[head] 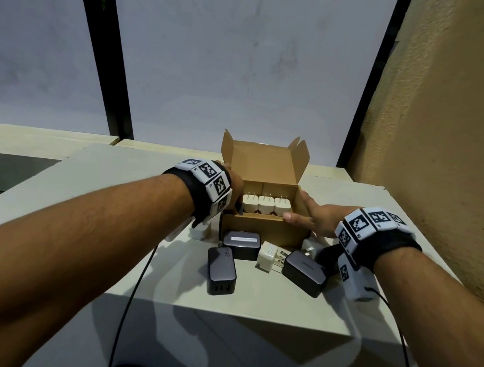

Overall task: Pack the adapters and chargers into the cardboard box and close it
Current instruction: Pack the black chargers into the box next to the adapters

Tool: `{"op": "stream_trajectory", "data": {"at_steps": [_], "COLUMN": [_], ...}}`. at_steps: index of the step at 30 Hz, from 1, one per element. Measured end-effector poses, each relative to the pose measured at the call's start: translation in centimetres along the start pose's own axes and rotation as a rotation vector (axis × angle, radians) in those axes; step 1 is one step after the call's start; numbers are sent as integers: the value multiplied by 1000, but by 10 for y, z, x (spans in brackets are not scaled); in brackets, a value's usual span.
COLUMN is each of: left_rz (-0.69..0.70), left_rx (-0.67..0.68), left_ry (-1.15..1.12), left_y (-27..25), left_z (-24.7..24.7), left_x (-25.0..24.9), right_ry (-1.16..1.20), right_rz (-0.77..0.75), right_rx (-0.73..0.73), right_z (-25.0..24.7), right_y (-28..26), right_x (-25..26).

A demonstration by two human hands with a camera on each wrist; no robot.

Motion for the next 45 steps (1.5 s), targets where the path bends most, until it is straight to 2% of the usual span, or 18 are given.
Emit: {"op": "stream_trajectory", "data": {"at_steps": [3, 6, 9, 13, 17, 21, 26, 29, 32, 35, 39, 45], "left_rz": [62, 51, 115, 126, 160, 219, 28, -2, -43, -14, 75, 135], "left_rx": [-27, -179, -301, -339, -464, -312, -220, -189, -177, -129, -155, -304], "left_ry": [-122, -375, -600, -693, -892, -874, -845, -726, -755, -736, -758, -1004], "left_y": [-11, -28, -45, -65, -90, -114, -135, -140, -139, -137, -138, -139], "left_z": [-7, -16, -13, 7, 15, 14, 29, 37, 39, 36, 33, 33], "left_x": [-3, 0, 5, 15, 18, -8, -45, -58, -56, -49, -37, -18], "right_ry": [24, 26, 35, 38, 57, 66, 63, 54, 52, 93, 100, 122], "right_rz": [-4, 37, 63, 67, 51, 37, 18, 5, 13, 17, 35, 31], "right_rx": [1, 7, -7, -34, -1, -28, -24, -34, -36, -15, -11, 1], "right_z": [3, 9, 13, 12, 11, 11, 10, 7, 8, 10, 9, 10], "right_y": [0, 3, 4, 1, 0, -4, -7, -10, -11, -8, -10, -8], "right_x": [-1, -4, -4, -3, -1, 0, 2, 4, 3, 2, 2, 2]}}
Point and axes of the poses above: each hand's wrist, its own y-axis towards the middle knuckle, its own z-axis out of the palm, x = y × z, the point moved 1 cm from there along y, towards the middle knuckle, and after that the axes turned 6 degrees about -x, right-handed, at the moved point
